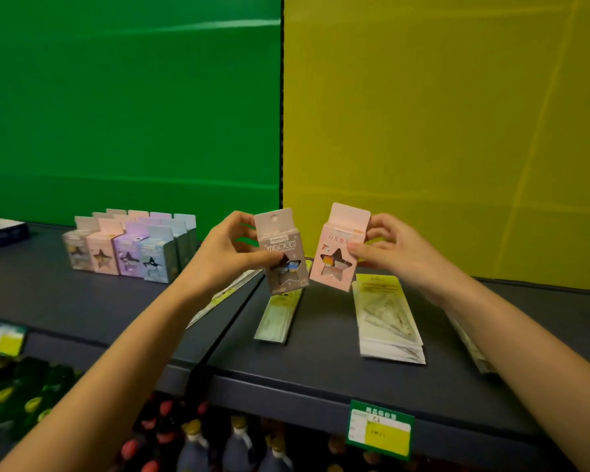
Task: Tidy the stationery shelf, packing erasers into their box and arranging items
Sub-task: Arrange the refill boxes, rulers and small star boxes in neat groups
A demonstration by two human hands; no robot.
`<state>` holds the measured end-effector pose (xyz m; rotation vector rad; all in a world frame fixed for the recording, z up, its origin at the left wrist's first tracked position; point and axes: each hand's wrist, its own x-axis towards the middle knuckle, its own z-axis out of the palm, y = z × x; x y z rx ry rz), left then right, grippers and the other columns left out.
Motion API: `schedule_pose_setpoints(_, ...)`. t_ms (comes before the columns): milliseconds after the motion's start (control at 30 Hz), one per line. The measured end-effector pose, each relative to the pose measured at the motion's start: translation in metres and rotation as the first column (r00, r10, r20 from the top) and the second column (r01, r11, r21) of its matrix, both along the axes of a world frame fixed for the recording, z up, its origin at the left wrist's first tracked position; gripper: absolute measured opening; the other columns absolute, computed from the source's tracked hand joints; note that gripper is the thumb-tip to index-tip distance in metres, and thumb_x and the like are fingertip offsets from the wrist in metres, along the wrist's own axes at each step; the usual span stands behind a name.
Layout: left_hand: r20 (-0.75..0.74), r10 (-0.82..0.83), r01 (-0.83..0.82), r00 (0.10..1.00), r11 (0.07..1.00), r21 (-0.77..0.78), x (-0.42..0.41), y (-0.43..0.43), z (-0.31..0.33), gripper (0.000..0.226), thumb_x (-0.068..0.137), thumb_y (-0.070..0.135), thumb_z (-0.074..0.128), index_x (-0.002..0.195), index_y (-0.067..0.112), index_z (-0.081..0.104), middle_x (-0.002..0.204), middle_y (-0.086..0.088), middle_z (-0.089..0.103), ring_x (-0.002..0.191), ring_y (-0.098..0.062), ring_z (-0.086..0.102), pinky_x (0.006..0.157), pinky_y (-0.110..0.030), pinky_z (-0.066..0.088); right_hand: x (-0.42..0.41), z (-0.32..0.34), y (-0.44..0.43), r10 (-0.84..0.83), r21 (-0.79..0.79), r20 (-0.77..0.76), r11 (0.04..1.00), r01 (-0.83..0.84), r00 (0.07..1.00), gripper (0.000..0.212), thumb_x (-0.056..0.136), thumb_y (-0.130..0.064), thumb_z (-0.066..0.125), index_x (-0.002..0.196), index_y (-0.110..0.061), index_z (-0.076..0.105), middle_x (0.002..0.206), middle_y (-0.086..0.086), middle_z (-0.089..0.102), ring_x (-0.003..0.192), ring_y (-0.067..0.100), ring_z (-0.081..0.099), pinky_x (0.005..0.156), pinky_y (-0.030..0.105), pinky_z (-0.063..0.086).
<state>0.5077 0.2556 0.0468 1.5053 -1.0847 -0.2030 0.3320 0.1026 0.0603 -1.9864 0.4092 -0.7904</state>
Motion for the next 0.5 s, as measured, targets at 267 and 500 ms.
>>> schedule_pose_setpoints(267, -0.060, -0.023, 0.024, 0.998, 1.000, 0.013, 0.062, 0.105, -0.021, 0.032, 0.073, -0.003, 0.070, 0.084, 0.018, 0.048, 0.089, -0.005, 0.061, 0.078, -0.016, 0.065, 0.069, -0.022, 0.057, 0.055, -0.007, 0.081, 0.054, -0.056, -0.086, 0.997, -0.059, 0.995, 0.036, 0.081, -0.017, 0.065, 0.113, -0.019, 0.048, 0.108, -0.004, 0.060, 0.096, 0.012, 0.063, 0.079, 0.025, 0.055)
schedule_pose_setpoints(500, -0.040, 0.036, -0.034, 0.999, 0.998, 0.061, 0.149, 0.193, -0.030, 0.033, 0.067, 0.002, 0.076, 0.090, 0.013, 0.055, 0.086, -0.002, 0.064, 0.079, -0.017, 0.066, 0.077, -0.027, 0.055, 0.138, -0.027, 0.160, 0.058, -0.001, -0.083, 0.998, -0.058, 0.995, 0.036, 0.082, -0.015, 0.066, 0.113, -0.017, 0.048, 0.111, 0.002, 0.061, 0.095, 0.015, 0.064, 0.081, 0.028, 0.056)
